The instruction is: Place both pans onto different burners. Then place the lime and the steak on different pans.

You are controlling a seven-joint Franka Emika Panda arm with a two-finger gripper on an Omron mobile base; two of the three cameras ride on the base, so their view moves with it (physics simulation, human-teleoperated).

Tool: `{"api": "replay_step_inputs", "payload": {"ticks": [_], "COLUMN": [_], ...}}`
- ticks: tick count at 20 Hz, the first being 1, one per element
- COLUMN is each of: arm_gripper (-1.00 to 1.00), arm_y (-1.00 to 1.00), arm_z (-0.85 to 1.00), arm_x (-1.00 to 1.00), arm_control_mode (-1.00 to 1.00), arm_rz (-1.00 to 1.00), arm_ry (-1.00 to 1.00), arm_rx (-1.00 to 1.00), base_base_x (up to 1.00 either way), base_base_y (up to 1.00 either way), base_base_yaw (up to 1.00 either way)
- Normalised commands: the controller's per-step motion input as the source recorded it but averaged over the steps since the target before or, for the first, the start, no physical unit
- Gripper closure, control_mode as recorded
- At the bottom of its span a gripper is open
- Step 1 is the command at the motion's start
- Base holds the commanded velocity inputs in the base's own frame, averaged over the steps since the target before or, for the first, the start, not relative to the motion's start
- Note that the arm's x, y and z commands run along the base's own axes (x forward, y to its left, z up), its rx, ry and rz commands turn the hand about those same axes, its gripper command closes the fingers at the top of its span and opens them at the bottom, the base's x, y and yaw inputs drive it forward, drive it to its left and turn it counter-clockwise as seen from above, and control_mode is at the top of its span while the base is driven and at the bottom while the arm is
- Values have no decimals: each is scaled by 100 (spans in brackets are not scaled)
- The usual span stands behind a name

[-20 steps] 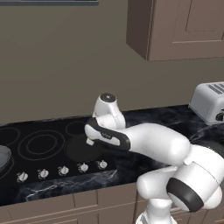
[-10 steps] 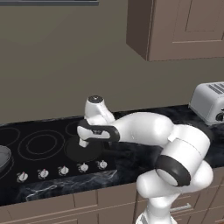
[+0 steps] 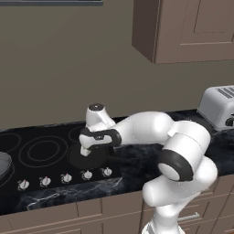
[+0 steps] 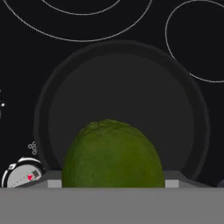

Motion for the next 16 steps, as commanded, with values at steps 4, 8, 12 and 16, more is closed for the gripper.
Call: {"api": "replay_step_inputs", "payload": {"ticks": [4, 8, 12, 16], "arm_gripper": [100, 100, 100, 100], "arm_y": [5, 1, 1, 0], "arm_z": [-18, -19, -14, -12], "arm_x": [7, 3, 2, 2], "arm_control_mode": [-100, -100, -100, -100], "arm_rz": [-4, -6, -5, -5], "arm_ry": [4, 6, 3, 2], "arm_rx": [0, 0, 0, 0], "base_base_x": [0, 0, 0, 0], "base_base_y": [0, 0, 0, 0], "base_base_yaw": [0, 0, 0, 0]}}
